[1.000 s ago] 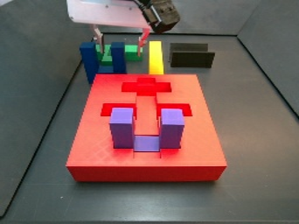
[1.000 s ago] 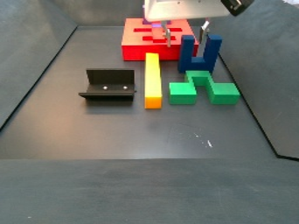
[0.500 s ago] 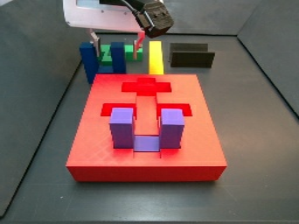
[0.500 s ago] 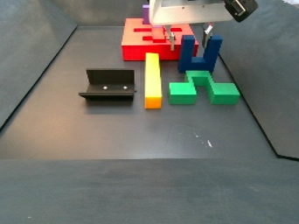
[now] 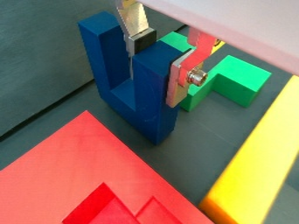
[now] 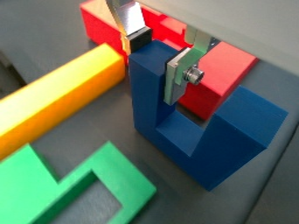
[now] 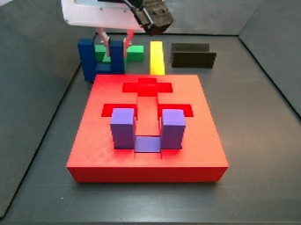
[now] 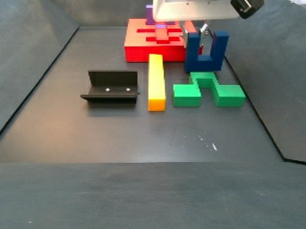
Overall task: Pick up the blue object. Move up. Move to above the board. Insert the blue object.
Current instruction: Pick up the blue object.
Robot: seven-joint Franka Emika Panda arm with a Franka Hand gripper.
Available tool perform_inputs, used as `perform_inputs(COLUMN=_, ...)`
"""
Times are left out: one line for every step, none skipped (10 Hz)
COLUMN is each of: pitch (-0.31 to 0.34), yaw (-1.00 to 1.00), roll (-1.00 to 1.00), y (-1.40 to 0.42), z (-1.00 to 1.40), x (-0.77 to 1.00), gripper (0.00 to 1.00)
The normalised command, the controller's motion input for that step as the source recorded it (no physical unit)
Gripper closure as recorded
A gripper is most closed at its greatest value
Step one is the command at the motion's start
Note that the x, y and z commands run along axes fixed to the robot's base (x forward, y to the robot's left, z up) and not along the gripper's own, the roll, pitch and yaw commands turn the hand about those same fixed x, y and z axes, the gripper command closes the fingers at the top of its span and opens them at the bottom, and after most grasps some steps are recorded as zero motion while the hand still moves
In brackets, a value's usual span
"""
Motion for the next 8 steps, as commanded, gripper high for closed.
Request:
perform_inputs(pitch=0.000, yaw=0.00, roll=0.00, y=0.00, z=0.00, x=0.00, gripper=1.00)
perform_inputs(pitch=0.000, yaw=0.00, roll=0.00, y=0.00, z=0.00, x=0.00, gripper=1.00)
perform_inputs(pitch=0.000, yaw=0.00, roll=0.00, y=0.00, z=0.00, x=0.00, gripper=1.00)
perform_inputs(pitch=0.000, yaw=0.00, roll=0.00, y=0.00, z=0.00, x=0.00, gripper=1.00)
perform_inputs(pitch=0.000, yaw=0.00, roll=0.00, y=0.00, z=0.00, x=0.00, gripper=1.00)
perform_inputs(pitch=0.000, yaw=0.00, roll=0.00, y=0.00, z=0.00, x=0.00, gripper=1.00)
perform_inputs(pitch=0.000, yaw=0.00, roll=0.00, y=0.00, z=0.00, x=0.00, gripper=1.00)
perform_inputs(pitch=0.000, yaw=0.00, roll=0.00, y=0.00, z=0.00, x=0.00, gripper=1.00)
